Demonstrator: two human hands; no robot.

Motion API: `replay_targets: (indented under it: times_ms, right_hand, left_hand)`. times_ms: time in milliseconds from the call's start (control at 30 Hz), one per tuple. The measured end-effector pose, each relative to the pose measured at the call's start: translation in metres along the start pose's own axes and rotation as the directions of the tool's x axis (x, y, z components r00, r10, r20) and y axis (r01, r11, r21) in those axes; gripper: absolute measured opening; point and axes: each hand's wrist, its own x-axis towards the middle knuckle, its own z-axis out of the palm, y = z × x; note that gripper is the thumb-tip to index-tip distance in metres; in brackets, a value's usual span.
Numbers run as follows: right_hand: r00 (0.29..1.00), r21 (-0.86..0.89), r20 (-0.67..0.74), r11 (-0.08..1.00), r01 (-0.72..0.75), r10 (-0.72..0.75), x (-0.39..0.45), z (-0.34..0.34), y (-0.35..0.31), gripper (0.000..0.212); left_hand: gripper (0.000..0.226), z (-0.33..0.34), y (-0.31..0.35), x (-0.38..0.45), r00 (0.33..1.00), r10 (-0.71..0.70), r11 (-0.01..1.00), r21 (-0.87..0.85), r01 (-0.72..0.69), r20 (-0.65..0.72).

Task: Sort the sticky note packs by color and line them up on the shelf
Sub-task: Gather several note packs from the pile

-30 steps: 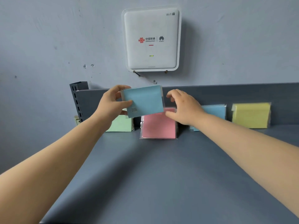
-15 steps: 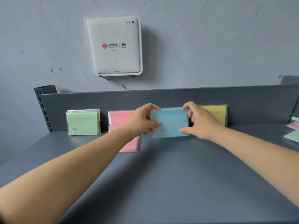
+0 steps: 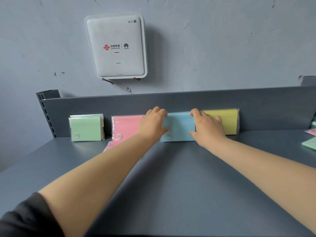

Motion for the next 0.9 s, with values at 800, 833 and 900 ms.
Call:
replay_targets:
  times_ms: [800,833,900]
  right_hand:
    - [0.876,0.277,0.482,0.946,-0.171,0.017,-0.014,-0.007,-0.147,0.048]
    - [0.875,0.289,0.483,0.937,-0.194,0.033,-0.014,-0.004,-0.15,0.048]
    - [0.877,0.329,0.478,0.914,-0.235,0.054,-0.015,0.001,-0.154,0.048]
  left_hand:
    - [0.039,-0.073,-0.144,-0.095,0.863,-0.234,0.96,-0.032,0.277,0.447]
    - [0.038,-0.07,-0.145,-0.096,0.865,-0.225,0.953,-0.084,0.291,0.449]
    - [0.032,-0.066,-0.146,-0.098,0.882,-0.222,0.92,-0.21,0.331,0.416]
